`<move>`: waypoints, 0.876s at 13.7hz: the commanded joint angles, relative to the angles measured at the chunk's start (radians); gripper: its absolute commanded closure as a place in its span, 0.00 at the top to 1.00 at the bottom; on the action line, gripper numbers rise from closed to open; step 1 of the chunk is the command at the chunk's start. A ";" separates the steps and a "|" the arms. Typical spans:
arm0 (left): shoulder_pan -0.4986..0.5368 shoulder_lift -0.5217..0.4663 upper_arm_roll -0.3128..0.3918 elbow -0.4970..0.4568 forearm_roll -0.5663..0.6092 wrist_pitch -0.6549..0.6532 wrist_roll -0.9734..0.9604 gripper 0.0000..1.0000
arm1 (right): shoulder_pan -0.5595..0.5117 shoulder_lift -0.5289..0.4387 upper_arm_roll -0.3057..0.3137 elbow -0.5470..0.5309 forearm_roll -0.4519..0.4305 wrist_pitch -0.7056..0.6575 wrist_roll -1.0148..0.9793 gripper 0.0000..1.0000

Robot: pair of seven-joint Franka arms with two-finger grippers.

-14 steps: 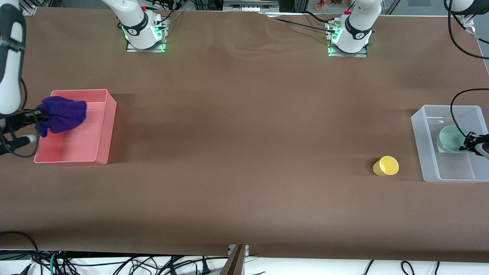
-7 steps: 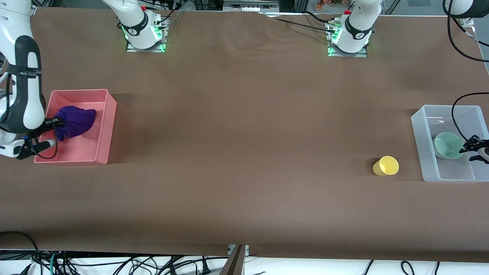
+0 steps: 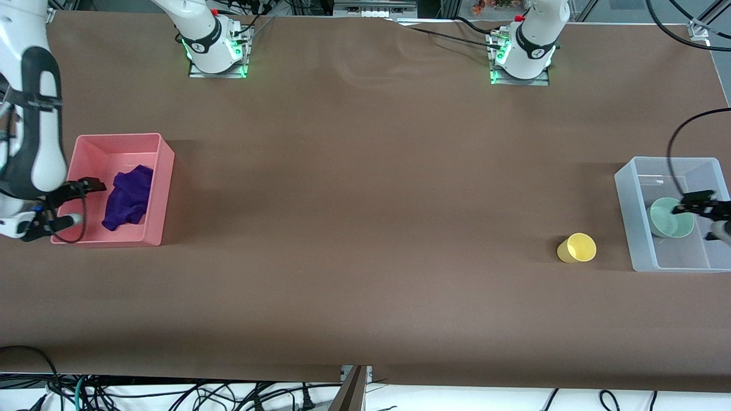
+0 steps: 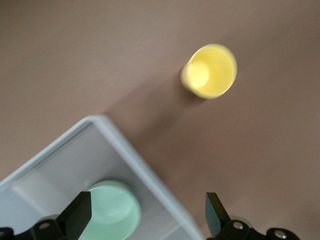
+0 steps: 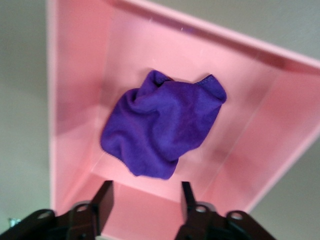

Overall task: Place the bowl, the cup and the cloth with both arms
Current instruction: 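Raise the right gripper away while the left gripper grasps the yellow cup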

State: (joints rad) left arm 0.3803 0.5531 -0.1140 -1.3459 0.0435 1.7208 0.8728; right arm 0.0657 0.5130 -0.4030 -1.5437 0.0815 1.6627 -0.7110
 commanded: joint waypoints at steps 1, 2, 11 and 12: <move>-0.084 0.043 0.004 -0.045 0.002 0.028 -0.188 1.00 | -0.004 -0.103 0.079 0.124 0.015 -0.189 0.024 1.00; -0.115 0.068 0.005 -0.050 0.002 0.080 -0.227 1.00 | -0.003 -0.131 0.108 0.158 0.009 -0.233 0.072 1.00; -0.146 0.192 0.004 -0.131 0.007 0.347 -0.276 0.00 | -0.010 -0.416 0.313 0.127 -0.146 -0.175 0.292 1.00; -0.147 0.192 0.004 -0.131 0.006 0.344 -0.276 0.00 | -0.014 -0.418 0.311 0.113 -0.137 -0.141 0.289 1.00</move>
State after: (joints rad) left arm 0.2341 0.7559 -0.1091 -1.4663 0.0435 2.0583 0.5937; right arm 0.0717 0.1390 -0.1066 -1.3600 -0.0479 1.4549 -0.4279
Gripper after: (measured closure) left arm 0.595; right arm 0.000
